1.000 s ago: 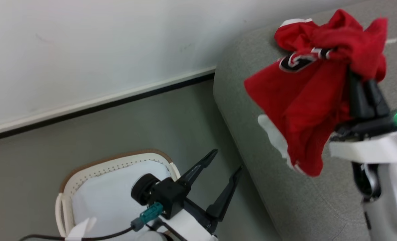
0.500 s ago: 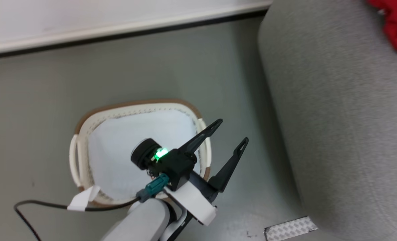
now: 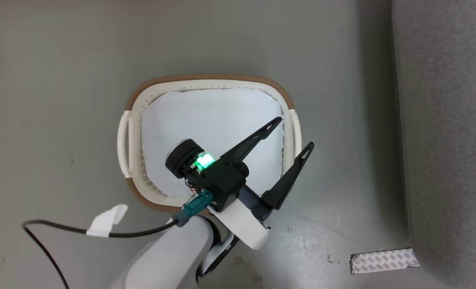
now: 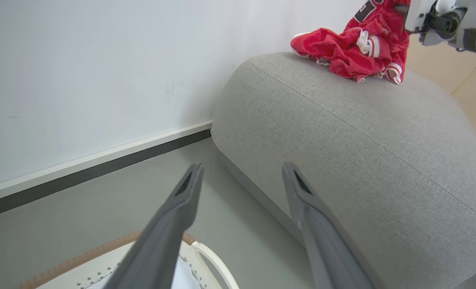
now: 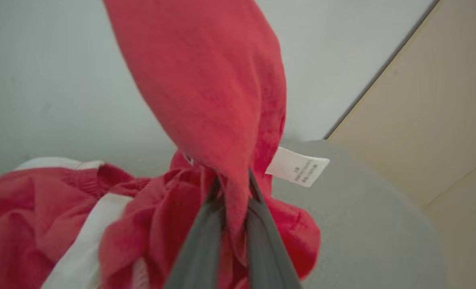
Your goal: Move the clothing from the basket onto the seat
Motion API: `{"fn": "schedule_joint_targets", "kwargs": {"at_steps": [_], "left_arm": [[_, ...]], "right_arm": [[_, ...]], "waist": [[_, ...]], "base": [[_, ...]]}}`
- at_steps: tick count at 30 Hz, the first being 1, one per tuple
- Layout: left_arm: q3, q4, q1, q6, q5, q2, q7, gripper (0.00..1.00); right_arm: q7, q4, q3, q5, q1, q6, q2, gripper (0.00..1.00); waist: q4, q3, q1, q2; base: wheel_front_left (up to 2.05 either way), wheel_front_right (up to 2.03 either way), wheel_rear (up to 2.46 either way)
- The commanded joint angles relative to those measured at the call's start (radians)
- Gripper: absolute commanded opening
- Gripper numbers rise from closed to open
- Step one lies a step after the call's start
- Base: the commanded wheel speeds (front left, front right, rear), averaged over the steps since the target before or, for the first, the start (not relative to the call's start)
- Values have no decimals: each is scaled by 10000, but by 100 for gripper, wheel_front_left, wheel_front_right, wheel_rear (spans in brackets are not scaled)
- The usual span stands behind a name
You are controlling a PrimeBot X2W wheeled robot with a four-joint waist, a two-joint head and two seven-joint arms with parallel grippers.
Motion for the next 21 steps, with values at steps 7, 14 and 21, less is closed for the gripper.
{"fn": "schedule_joint_targets", "kwargs": {"at_steps": [7,14,21], "left_arm": [[167,202,229,156,-231,96,-111,100],[341,362,884,363,-618,217,-276,100],[831,548,1925,795,-1206,254,-583,100]], "right_arm": [[-472,86,-560,-1074,424,-28,1497,100],[-1751,853,884,-769,728,-28,2029,100],[-2280,-428,3478,1299,2379,-28,2740,100]], "waist": [[-172,-406,-2,0],[-673,-1531,-2,0],[-903,-3074,-2,0]], "base": [[0,0,0],[0,0,0],[0,0,0]]}}
